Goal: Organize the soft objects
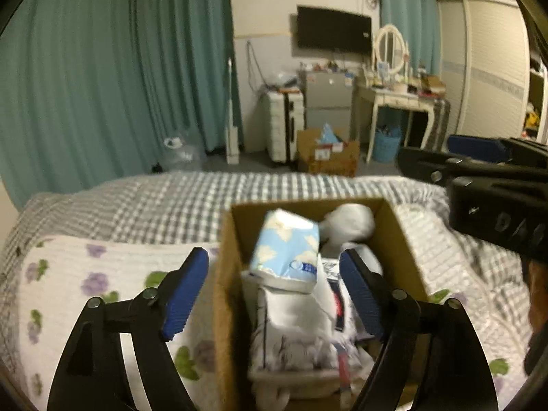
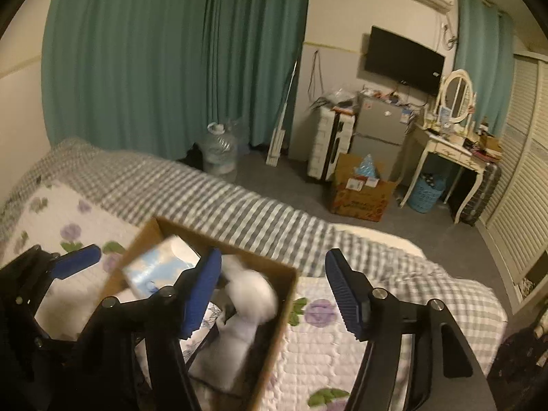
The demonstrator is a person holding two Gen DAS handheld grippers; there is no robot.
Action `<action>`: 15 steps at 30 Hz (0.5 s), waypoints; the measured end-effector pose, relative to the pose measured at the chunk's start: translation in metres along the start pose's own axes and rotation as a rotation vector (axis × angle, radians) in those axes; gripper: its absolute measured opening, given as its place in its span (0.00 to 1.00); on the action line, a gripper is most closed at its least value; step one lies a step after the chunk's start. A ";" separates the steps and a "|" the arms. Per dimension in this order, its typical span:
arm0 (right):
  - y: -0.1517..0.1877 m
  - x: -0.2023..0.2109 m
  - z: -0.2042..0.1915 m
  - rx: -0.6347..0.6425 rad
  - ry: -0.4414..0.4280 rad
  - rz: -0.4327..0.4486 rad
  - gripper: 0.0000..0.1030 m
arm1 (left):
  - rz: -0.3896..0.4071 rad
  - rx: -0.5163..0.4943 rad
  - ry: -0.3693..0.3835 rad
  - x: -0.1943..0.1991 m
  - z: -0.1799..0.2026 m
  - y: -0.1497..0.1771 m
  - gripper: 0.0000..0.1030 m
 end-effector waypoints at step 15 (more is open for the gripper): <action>-0.009 0.308 -0.010 -0.031 0.109 0.312 1.00 | 0.447 -0.001 -0.025 0.302 -0.032 -0.017 1.00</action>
Point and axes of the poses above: each gripper's, at about its wrist camera, not at the fingertips, and x roughly against the way its jaws point, z to its right, y to its underside, the point moved 9 cm from there along -x, roughly the way its jaws point, and after that the axes turned 12 degrees about -z, right-handed, at the moved point
